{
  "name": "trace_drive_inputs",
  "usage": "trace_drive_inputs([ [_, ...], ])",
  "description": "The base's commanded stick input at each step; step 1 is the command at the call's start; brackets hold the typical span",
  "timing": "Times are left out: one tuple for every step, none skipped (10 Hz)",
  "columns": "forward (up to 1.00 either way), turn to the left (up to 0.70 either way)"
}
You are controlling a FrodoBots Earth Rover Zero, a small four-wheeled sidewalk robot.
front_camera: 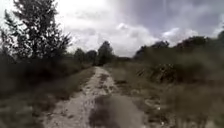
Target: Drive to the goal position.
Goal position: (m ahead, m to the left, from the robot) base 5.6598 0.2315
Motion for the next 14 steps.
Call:
trace_drive_inputs([
  [0.7,0.0],
  [0.7,0.0],
  [0.7,0.0],
  [0.7,0.0],
  [0.7,0.27],
  [0.7,0.35],
  [0.7,0.2],
  [0.7,0.0],
  [0.7,0.0],
  [0.7,0.0],
  [0.7,0.0],
  [0.7,0.0],
  [0.7,0.0],
  [0.7,0.0],
])
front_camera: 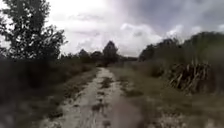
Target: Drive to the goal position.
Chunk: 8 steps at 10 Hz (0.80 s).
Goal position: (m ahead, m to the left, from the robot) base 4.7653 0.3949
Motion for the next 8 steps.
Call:
trace_drive_inputs([
  [0.7,0.0],
  [0.7,0.0],
  [0.7,0.0],
  [0.7,0.0],
  [0.7,0.0],
  [0.7,0.0],
  [0.7,0.0],
  [0.7,0.0],
])
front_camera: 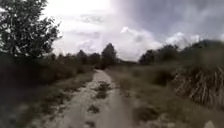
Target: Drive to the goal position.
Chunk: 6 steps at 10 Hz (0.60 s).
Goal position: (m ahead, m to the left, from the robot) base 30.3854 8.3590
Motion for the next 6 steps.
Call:
trace_drive_inputs([
  [0.7,0.0],
  [0.7,0.0],
  [0.7,0.0],
  [0.7,0.0],
  [0.7,0.21],
  [0.7,0.35],
])
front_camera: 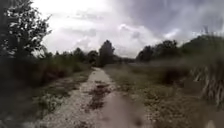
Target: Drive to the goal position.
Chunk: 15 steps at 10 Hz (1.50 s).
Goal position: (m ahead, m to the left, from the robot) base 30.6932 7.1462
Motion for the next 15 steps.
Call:
trace_drive_inputs([
  [0.7,0.35],
  [0.7,0.0],
  [0.7,0.0],
  [0.7,0.0],
  [0.7,0.0],
  [0.7,0.1],
  [0.7,0.27],
  [0.7,0.23],
  [0.7,0.0],
  [0.7,0.0],
  [0.7,0.0],
  [0.7,0.33],
  [0.7,0.11],
  [0.7,0.0],
  [0.7,0.0],
])
